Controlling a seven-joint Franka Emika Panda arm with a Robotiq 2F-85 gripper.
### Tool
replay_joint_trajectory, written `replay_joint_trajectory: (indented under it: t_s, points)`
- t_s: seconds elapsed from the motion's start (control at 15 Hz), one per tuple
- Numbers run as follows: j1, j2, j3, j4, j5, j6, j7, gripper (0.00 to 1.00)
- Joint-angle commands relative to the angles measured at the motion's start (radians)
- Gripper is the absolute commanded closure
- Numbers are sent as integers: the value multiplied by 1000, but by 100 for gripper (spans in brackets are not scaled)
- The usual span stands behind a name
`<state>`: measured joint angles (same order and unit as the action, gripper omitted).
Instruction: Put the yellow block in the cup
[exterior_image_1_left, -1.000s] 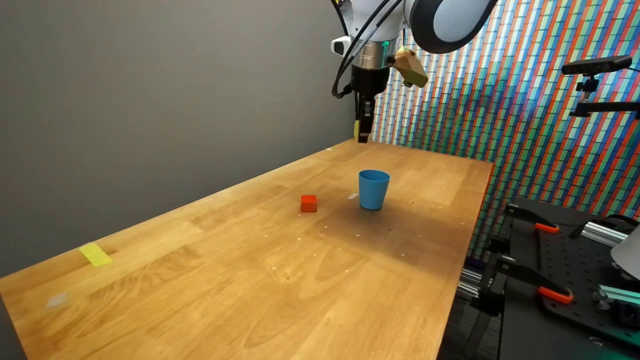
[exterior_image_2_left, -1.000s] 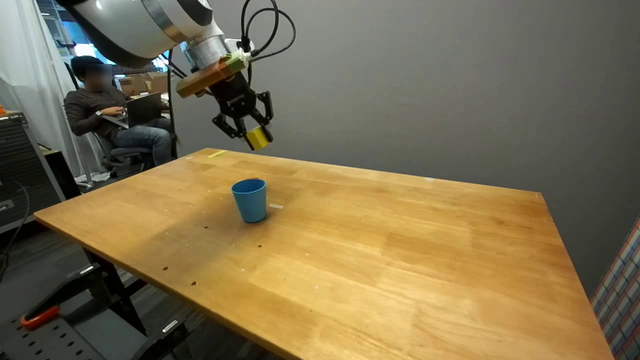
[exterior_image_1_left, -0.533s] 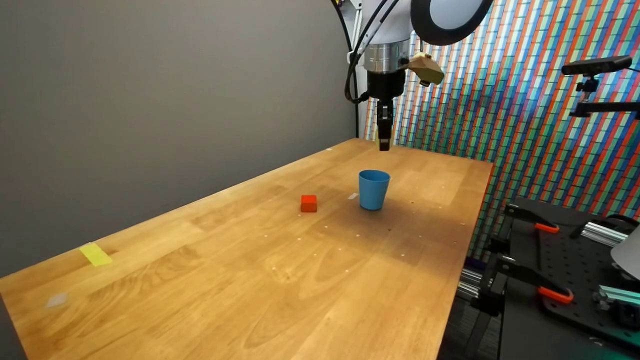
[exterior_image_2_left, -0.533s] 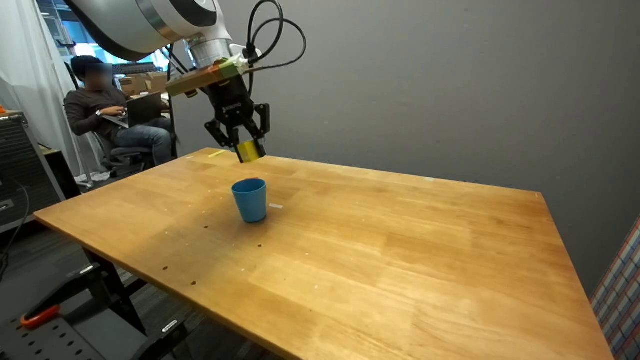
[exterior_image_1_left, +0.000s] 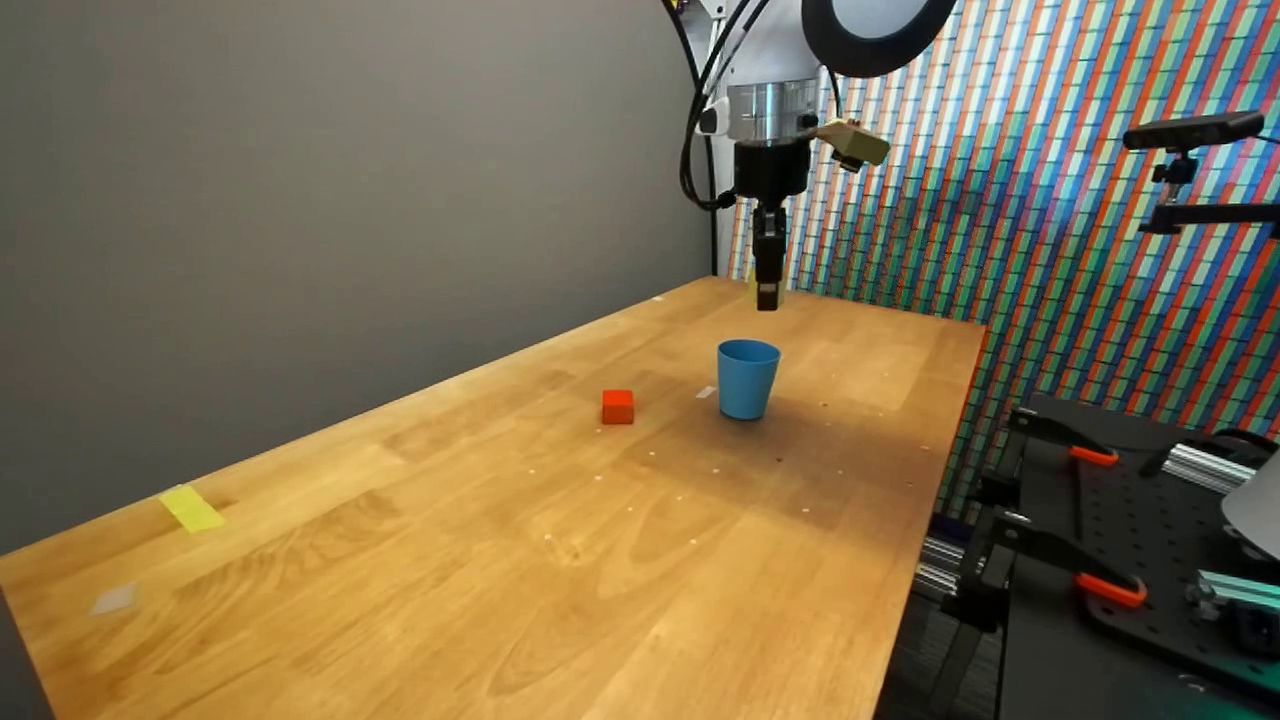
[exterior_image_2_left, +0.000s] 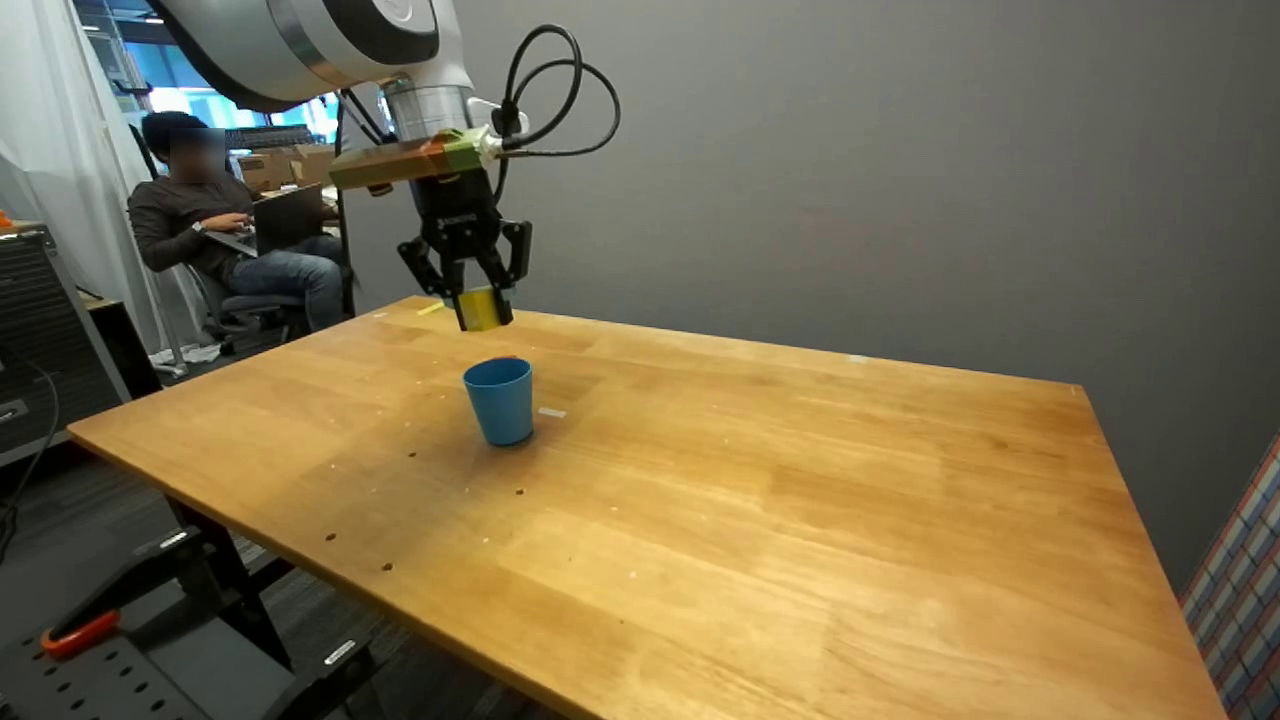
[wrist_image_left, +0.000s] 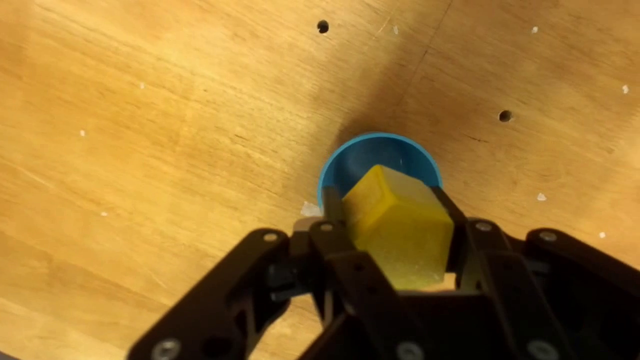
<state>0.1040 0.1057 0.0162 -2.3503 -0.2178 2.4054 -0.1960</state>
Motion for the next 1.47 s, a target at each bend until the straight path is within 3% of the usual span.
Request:
replay_joint_trajectory:
  t_s: [0.0, 0.33, 0.4, 0.47, 0.53, 0.8, 1.0, 1.4]
  points:
    - [-36, 3, 19, 9, 70, 25, -82, 82]
    - [-43, 11, 27, 12, 125, 41, -142, 82]
    - [-44, 15, 29, 13, 138, 43, -152, 77]
    - [-43, 17, 29, 14, 137, 41, -152, 32]
    - [-44, 19, 30, 14, 140, 41, -157, 31]
    - [-46, 15, 26, 14, 129, 41, -149, 2]
    - [-50, -16, 23, 6, 122, 20, -144, 0]
    - [-62, -203, 10, -35, 101, -33, -135, 0]
